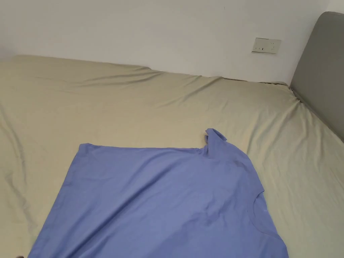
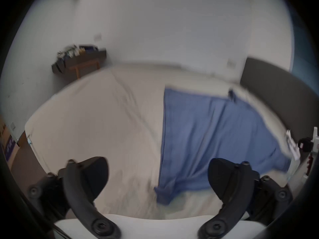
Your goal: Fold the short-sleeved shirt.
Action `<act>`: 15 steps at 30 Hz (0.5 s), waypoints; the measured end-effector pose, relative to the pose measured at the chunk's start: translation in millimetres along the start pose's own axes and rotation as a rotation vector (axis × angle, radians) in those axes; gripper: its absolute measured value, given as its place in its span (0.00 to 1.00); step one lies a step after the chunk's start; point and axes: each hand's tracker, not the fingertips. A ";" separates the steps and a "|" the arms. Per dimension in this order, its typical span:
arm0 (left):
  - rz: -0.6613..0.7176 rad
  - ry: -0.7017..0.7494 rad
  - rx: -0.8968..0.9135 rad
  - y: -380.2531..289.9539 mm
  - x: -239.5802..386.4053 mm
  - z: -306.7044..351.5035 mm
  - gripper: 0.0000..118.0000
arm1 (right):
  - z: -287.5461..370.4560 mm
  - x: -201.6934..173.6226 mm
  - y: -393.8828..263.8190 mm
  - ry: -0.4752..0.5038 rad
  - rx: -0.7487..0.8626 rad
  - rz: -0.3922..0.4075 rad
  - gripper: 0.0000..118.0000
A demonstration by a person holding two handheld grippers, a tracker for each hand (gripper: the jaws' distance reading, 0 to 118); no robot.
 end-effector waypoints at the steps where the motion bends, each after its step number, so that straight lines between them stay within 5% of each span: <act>1: 0.036 0.010 0.059 7.1 0.5 12.7 1.00 | 13.3 -2.6 9.1 -0.005 0.080 0.001 1.00; 6: 0.074 -0.009 0.166 19.5 23.4 45.4 1.00 | 37.1 -25.0 30.1 -0.030 0.235 -0.009 1.00; 10: 0.047 -0.025 0.233 10.0 36.7 57.6 0.94 | 48.8 -42.8 26.5 -0.019 0.297 0.021 0.82; 11: 0.028 -0.027 0.249 8.1 39.6 61.8 0.81 | 51.3 -46.9 24.2 -0.023 0.305 0.022 0.63; 12: -0.003 -0.005 0.288 3.9 45.2 68.2 0.57 | 50.3 -50.3 22.0 -0.024 0.304 0.024 0.37; 13: -0.026 0.021 0.306 0.6 50.4 72.2 0.10 | 51.6 -54.5 19.8 -0.030 0.305 0.026 0.02; 15: -0.036 0.011 0.352 -2.3 53.0 78.6 0.00 | 56.0 -59.4 18.0 -0.027 0.310 0.022 0.02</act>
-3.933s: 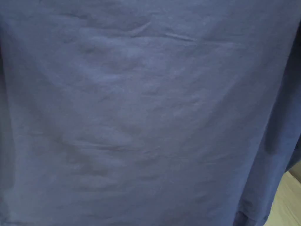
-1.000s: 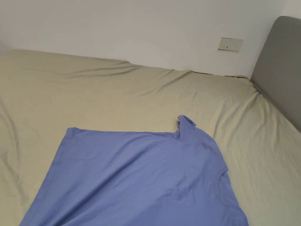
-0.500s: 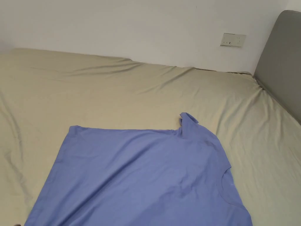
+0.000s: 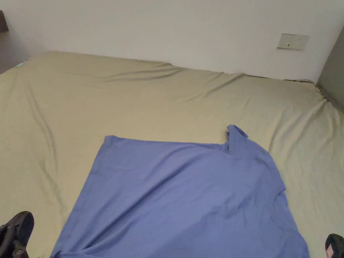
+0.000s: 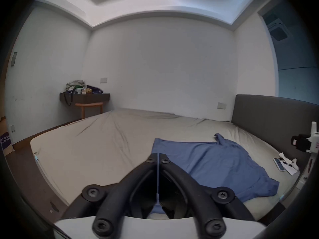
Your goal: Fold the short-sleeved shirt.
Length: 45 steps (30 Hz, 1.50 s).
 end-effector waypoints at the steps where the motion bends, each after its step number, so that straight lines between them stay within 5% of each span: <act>1: 0.017 -0.068 -0.005 2.6 -1.6 1.1 0.00 | -2.6 -1.6 0.2 0.026 -0.021 -0.013 0.02; 5: -0.022 -0.048 -0.116 0.2 -2.6 -14.2 0.00 | -2.8 -5.4 0.1 0.034 -0.028 0.018 0.02; 14: 0.208 -0.051 -0.932 4.9 -44.9 -147.4 0.04 | -19.8 -4.1 3.9 0.047 -0.137 0.037 0.02; 15: 0.204 -0.054 -0.997 2.3 -45.9 -154.2 0.17 | -21.4 -3.8 2.7 0.050 -0.138 0.035 0.02; 17: 0.124 -0.041 -1.060 -2.0 -44.4 -161.3 0.86 | -21.7 -2.9 -0.5 0.051 -0.149 0.033 0.02; 18: 0.081 -0.037 -1.056 -5.3 -42.8 -164.1 1.00 | -21.9 -2.9 -1.7 0.053 -0.156 0.036 0.02; 20: 0.012 -0.061 -0.981 -12.4 -48.5 -165.5 0.93 | -22.4 -2.4 -4.4 0.058 -0.170 0.032 0.02; 27: -0.013 -0.042 -1.102 -67.4 -45.7 -183.9 0.92 | -24.0 -1.8 -9.5 0.066 -0.200 0.024 0.02; 36: 0.053 -0.107 -1.081 -69.1 -38.6 -172.9 0.09 | -20.8 4.8 -10.9 0.048 -0.211 0.022 0.02; 45: 0.116 -0.158 -0.964 -27.7 -28.7 -144.3 0.07 | -16.7 17.9 -15.9 0.010 -0.226 0.012 0.05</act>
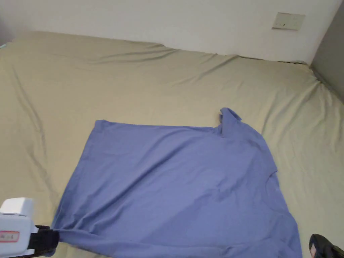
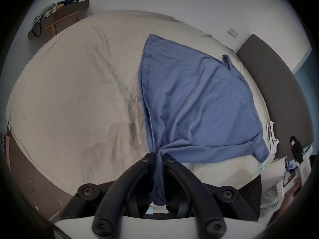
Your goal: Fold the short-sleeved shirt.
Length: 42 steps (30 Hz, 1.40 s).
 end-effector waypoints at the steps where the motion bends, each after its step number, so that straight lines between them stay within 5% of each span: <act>1: -0.003 0.002 0.004 -1.6 3.0 1.9 0.07 | -0.6 4.9 -1.5 -0.002 -0.006 -0.012 0.18; 4: -0.013 0.005 0.004 0.1 4.0 4.3 0.07 | -14.6 22.7 -7.6 0.000 -0.163 -0.042 0.99; 5: -0.014 0.005 0.003 -0.5 5.7 4.5 0.07 | -20.7 27.9 -12.3 -0.002 -0.208 -0.054 1.00; 13: -0.026 0.033 -0.008 -3.2 7.6 -1.3 0.07 | -89.6 58.9 -67.9 0.069 -0.540 -0.168 0.98; 15: -0.025 0.034 -0.011 -3.5 4.7 -2.0 0.07 | -103.9 61.3 -77.8 0.072 -0.592 -0.200 0.91; 20: 0.000 0.032 -0.012 -6.5 1.0 -1.4 0.07 | -106.0 60.2 -84.2 0.067 -0.571 -0.269 0.37; 22: 0.013 0.026 -0.008 -8.0 -1.0 0.1 0.07 | -97.2 60.2 -82.5 0.139 -0.525 -0.305 0.11; 25: 0.025 0.021 -0.001 -9.7 -3.1 2.4 0.07 | -83.3 50.2 -74.3 0.093 -0.476 -0.229 0.10; 30: 0.037 0.018 0.025 -13.9 -5.3 10.4 0.06 | -62.7 51.8 -62.0 0.095 -0.384 -0.275 0.10; 42: 0.061 0.017 0.131 -32.5 -9.8 33.8 0.06 | -17.4 50.0 -28.7 0.057 -0.185 -0.177 0.09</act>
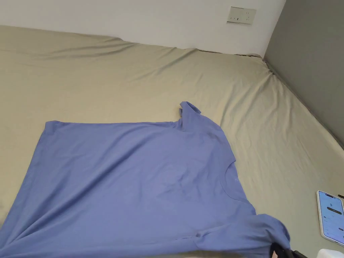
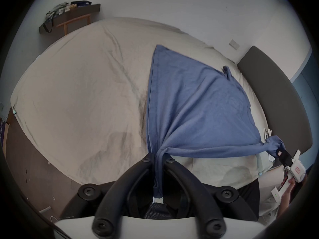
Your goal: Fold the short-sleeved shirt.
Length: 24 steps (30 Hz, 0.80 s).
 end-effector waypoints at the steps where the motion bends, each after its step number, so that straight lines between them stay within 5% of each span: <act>1: 0.003 -0.005 0.025 1.8 1.6 3.5 0.06 | 0.7 -2.2 5.8 0.003 0.024 0.007 0.09; 11: 0.014 0.005 0.115 91.7 22.1 -28.1 0.06 | -83.2 -22.2 97.4 0.020 0.119 0.121 0.09; 24: -0.035 0.114 -0.081 171.6 31.3 -170.5 0.06 | -261.0 -24.4 112.0 -0.006 -0.166 0.192 0.09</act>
